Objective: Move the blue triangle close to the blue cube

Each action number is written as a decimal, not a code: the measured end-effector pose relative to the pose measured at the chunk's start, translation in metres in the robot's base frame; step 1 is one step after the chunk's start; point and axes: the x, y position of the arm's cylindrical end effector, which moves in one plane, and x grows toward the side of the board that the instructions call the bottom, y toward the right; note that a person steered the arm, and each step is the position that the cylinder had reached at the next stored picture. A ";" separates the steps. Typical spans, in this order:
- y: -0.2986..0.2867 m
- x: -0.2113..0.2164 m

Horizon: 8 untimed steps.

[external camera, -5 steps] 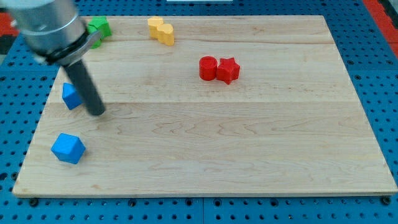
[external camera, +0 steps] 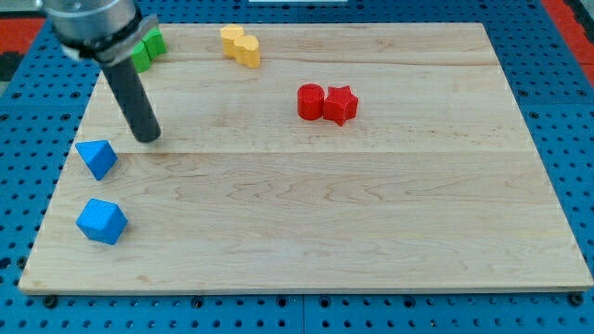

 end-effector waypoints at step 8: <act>-0.029 0.076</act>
